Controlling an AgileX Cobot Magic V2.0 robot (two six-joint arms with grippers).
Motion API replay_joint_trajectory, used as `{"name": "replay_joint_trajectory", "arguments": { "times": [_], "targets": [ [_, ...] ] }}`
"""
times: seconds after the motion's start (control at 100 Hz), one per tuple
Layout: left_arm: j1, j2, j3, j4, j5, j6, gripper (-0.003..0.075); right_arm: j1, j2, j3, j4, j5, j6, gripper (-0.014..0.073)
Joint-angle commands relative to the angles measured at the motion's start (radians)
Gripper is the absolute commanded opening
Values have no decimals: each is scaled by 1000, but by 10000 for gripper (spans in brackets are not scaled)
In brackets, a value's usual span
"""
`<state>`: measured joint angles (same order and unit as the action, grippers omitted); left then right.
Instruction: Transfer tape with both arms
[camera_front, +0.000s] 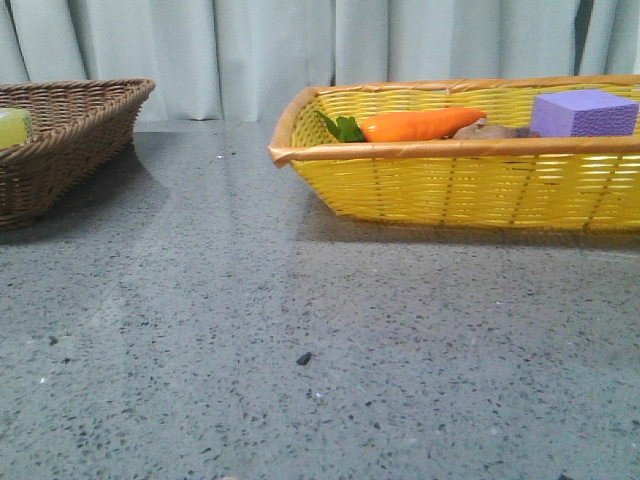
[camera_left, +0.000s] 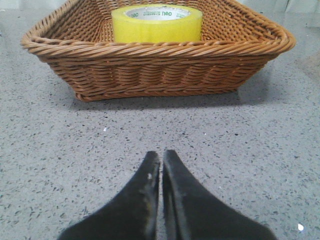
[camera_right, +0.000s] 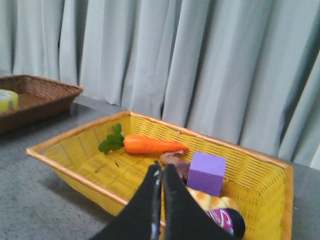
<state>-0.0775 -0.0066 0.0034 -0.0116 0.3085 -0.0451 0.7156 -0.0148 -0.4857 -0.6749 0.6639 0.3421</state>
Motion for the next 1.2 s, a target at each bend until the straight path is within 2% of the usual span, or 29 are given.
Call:
{"name": "replay_joint_trajectory", "arguments": {
  "times": [0.0, 0.13, 0.34, 0.48, 0.58, 0.72, 0.8, 0.93, 1.19],
  "targets": [
    [1, -29, 9, 1, -71, -9, -20, -82, 11, 38, -34, -83, -1, -67],
    [1, -29, 9, 1, -71, -9, -21, -246, 11, 131, -17, -201, -1, -67],
    [1, -29, 9, 1, -71, -9, -20, -471, 11, 263, 84, -558, -1, -67],
    [1, -29, 9, 1, -71, -9, -20, -622, 11, 362, 242, -752, -1, -67],
    [1, -29, 9, 1, -71, -9, -20, -694, 9, 430, 311, -863, -1, -67],
    [1, -29, 9, 1, -71, -9, -20, -757, -13, 518, 397, -929, -3, -67],
    [1, -29, 9, -1, -71, -9, -20, -776, -16, 517, 424, -863, -27, -67],
    [1, -29, 9, -1, -71, -9, -20, -796, -16, 517, 555, -784, -173, -67],
    [1, -29, 9, -1, -71, -9, -20, -804, -16, 517, 584, -436, -198, -67]
  ]
}}
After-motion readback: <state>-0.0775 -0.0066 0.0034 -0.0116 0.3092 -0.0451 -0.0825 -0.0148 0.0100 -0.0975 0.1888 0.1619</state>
